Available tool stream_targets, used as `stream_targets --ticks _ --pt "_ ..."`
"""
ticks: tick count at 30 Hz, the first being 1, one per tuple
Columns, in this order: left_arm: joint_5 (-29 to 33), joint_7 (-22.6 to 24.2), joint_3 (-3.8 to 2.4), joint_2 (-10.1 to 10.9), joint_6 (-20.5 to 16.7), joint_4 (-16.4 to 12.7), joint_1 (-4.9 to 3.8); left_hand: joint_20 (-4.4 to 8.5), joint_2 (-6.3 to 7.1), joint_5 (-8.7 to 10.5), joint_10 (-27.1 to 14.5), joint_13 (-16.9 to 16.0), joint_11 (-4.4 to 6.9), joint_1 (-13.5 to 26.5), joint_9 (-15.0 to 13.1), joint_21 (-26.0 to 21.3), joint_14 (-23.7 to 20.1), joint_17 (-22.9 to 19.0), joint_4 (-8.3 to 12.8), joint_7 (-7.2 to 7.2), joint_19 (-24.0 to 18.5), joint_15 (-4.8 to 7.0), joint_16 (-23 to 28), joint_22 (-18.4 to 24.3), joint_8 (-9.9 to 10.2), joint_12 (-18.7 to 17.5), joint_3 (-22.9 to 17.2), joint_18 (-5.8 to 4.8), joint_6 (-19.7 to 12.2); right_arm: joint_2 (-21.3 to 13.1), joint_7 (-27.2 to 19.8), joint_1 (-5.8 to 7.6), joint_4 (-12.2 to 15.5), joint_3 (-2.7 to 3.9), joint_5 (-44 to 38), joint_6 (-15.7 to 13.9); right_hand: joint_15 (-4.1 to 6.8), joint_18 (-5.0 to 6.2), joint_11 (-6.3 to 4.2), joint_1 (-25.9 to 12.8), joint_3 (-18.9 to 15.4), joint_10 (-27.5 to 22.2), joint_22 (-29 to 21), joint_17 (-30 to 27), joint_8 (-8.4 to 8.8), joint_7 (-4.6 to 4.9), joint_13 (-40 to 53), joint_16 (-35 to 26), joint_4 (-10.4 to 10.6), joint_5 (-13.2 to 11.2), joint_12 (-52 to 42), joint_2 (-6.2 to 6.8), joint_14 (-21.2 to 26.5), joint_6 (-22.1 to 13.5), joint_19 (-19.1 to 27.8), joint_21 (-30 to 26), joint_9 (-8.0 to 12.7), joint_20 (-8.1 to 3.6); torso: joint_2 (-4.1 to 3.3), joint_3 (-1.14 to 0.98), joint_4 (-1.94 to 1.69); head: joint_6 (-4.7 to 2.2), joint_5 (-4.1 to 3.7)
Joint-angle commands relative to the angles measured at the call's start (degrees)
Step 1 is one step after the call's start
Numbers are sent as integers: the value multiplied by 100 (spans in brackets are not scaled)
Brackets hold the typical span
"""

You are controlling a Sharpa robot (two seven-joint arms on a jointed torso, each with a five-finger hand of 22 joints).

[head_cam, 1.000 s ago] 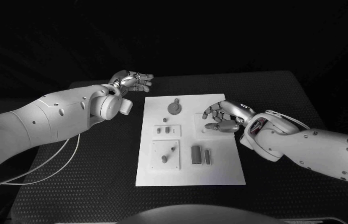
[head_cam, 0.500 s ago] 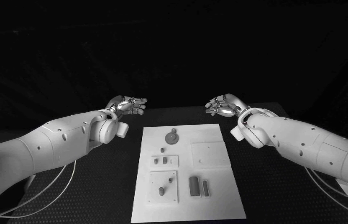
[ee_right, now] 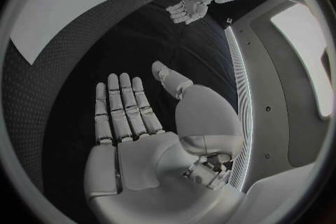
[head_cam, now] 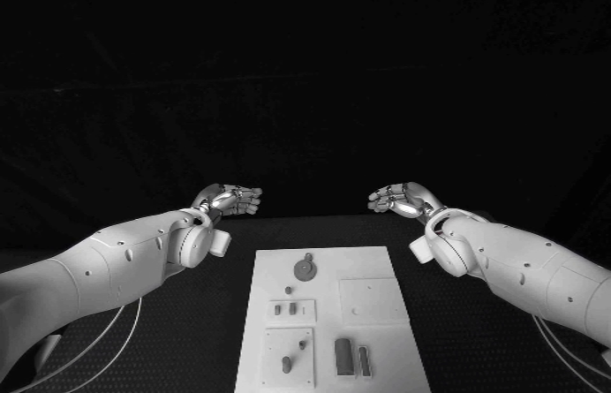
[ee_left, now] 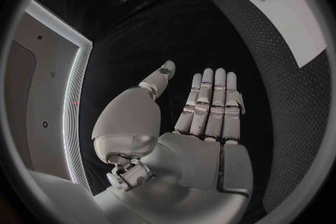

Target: Assemble the parts on the task board

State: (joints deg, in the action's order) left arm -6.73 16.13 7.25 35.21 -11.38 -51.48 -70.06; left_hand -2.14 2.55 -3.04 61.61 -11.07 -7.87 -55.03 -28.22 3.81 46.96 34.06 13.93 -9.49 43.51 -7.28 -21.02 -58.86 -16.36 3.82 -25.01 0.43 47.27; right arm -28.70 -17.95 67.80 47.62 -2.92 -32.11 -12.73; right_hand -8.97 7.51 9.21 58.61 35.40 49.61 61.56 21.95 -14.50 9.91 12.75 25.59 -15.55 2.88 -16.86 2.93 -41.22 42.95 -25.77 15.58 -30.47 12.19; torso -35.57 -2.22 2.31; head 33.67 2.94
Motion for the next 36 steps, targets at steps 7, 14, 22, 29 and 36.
stream_targets --ticks 7,14,22,29,36 --pt "37 62 -26 32 -102 -140 36 214 -255 304 -6161 1107 787 5503 2822 -381 -4696 -3406 -1393 949 -4351 728 2102 5886 1636 -382 2501 -43 -4727 -68 -57 -24 135 11 126 -81 897 -751 -921 -5861 -3540 -4961 -6156 -2195 1450 -991 -1275 -2559 1555 -288 1686 -293 4122 -4295 2577 -1558 3047 -1219 76 35 -42 9 -47" --pt "167 329 -169 220 -751 -898 231 214 -255 304 -6161 1107 787 5503 2822 -381 -4696 -3406 -1393 949 -4351 728 2102 5886 1636 -382 2501 -43 -4727 -351 -265 -161 894 63 697 -647 897 -751 -921 -5861 -3540 -4961 -6156 -2195 1450 -991 -1275 -2559 1555 -288 1686 -293 4122 -4295 2577 -1558 3047 -1219 371 187 -195 59 -248" --pt "422 851 -449 587 -2021 -2383 614 214 -255 304 -6161 1107 787 5503 2822 -381 -4696 -3406 -1393 949 -4351 728 2102 5886 1636 -382 2501 -43 -4727 -907 -674 -429 2379 165 1815 -1755 897 -751 -921 -5861 -3540 -4961 -6156 -2195 1450 -991 -1275 -2559 1555 -288 1686 -293 4122 -4295 2577 -1558 3047 -1219 439 222 -231 70 -294" --pt "602 1222 -648 847 -2922 -3436 885 214 -255 304 -6161 1107 787 5503 2822 -381 -4696 -3406 -1393 949 -4351 728 2102 5886 1636 -382 2501 -43 -4727 -1358 -1007 -647 3587 248 2724 -2657 897 -751 -921 -5861 -3540 -4961 -6156 -2195 1450 -991 -1275 -2559 1555 -288 1686 -293 4122 -4295 2577 -1558 3047 -1219 439 222 -231 70 -294" --pt "672 1364 -724 947 -3269 -3841 989 214 -255 304 -6161 1107 787 5503 2822 -381 -4696 -3406 -1393 949 -4351 728 2102 5886 1636 -382 2501 -43 -4727 -1579 -1169 -753 4177 288 3168 -3097 897 -751 -921 -5861 -3540 -4961 -6156 -2195 1450 -991 -1275 -2559 1555 -288 1686 -293 4122 -4295 2577 -1558 3047 -1219 439 222 -231 70 -294"
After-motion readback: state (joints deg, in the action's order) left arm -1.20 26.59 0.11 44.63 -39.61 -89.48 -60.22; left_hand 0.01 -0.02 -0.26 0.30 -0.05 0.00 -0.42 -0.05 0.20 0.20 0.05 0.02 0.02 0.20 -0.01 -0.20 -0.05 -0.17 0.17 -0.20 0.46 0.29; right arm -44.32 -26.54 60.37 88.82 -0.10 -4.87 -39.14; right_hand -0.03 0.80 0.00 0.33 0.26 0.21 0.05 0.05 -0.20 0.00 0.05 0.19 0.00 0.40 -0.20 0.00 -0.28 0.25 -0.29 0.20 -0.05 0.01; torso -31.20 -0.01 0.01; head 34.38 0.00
